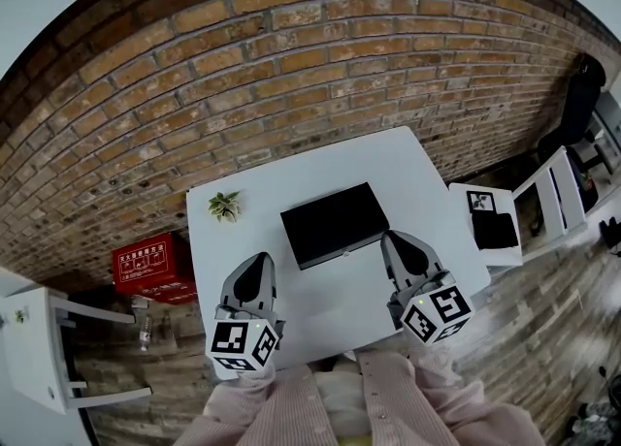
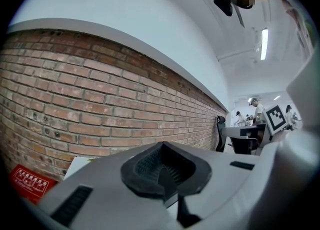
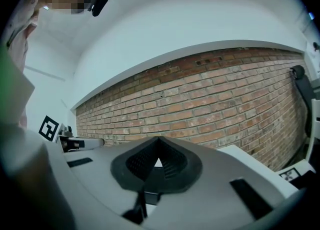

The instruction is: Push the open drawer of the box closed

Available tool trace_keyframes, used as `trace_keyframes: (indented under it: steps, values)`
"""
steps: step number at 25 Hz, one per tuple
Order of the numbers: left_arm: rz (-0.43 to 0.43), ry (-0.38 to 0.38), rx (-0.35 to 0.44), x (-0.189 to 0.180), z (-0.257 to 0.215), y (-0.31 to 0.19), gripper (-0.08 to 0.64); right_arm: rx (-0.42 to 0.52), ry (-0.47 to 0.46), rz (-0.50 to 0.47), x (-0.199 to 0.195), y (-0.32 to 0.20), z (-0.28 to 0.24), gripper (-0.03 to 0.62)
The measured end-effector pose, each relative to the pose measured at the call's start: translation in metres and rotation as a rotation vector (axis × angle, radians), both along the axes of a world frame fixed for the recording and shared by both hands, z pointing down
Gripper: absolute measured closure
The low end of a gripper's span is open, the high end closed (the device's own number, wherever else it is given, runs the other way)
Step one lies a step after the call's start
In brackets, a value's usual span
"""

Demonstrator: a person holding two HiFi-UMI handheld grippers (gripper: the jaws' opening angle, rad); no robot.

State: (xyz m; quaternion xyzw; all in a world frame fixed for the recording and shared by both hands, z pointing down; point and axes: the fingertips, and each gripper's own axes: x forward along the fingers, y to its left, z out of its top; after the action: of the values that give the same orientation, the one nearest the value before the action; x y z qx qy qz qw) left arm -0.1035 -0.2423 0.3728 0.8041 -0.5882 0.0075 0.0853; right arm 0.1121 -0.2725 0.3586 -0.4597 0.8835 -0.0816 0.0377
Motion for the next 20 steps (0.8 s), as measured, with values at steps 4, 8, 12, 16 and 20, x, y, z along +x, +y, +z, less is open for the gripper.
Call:
trace_keyframes:
  steps: [4,8,12,16,20]
  values:
    - [-0.001,-0.004,0.002,-0.0003,-0.0005,0.0003,0.565,0.01,0.005,0.005,0.0001,0.0,-0.0027,0.589]
    - [0.003,-0.005,0.001,-0.0004,-0.0002,-0.0002,0.565,0.014,0.005,0.011,0.001,-0.0007,-0.0042,0.589]
    - [0.001,-0.008,-0.002,-0.0012,0.0005,0.0003,0.565,0.021,0.014,0.015,0.0026,-0.0003,-0.0044,0.589]
    - [-0.003,-0.013,-0.004,-0.002,0.0011,0.0004,0.565,0.021,0.015,0.015,0.0027,0.0002,-0.0017,0.589]
    - [-0.003,-0.014,-0.011,-0.0029,0.0018,0.0003,0.565,0.018,0.016,0.016,0.0024,0.0005,-0.0018,0.589]
